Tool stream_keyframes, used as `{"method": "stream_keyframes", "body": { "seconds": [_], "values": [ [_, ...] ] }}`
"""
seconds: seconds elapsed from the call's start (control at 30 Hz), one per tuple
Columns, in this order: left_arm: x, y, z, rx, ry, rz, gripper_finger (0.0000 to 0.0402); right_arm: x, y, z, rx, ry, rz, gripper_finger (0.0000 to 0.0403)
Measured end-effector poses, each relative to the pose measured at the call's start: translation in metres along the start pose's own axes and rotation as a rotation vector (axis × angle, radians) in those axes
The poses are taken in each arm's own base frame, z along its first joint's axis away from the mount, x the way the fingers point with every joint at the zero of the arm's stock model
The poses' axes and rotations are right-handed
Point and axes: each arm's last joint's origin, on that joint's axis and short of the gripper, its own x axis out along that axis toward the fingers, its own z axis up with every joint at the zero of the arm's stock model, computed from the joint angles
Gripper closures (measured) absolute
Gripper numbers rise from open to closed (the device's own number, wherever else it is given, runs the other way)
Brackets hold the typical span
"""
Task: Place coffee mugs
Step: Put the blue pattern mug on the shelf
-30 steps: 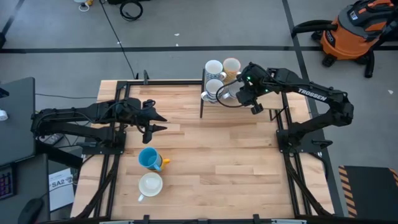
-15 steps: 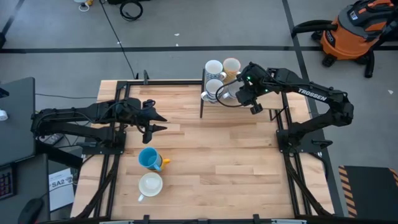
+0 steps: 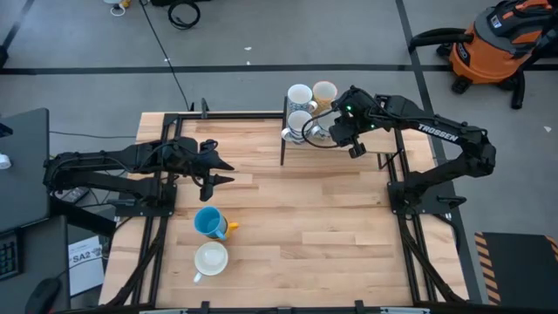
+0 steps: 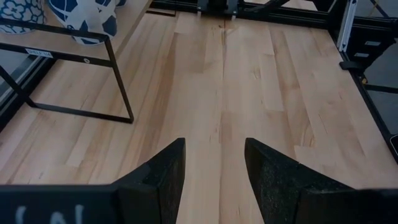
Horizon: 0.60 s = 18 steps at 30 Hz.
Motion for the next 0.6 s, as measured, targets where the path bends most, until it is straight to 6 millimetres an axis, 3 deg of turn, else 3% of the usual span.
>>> {"method": "stream_keyframes", "body": {
  "seconds": [0.6],
  "values": [
    [0.0000,0.0001,0.0000,-0.007,0.000,0.001,0.0230,0.0000,-0.0004,0.0003,0.001,-0.004,-0.004,0.0328]
  ]
}}
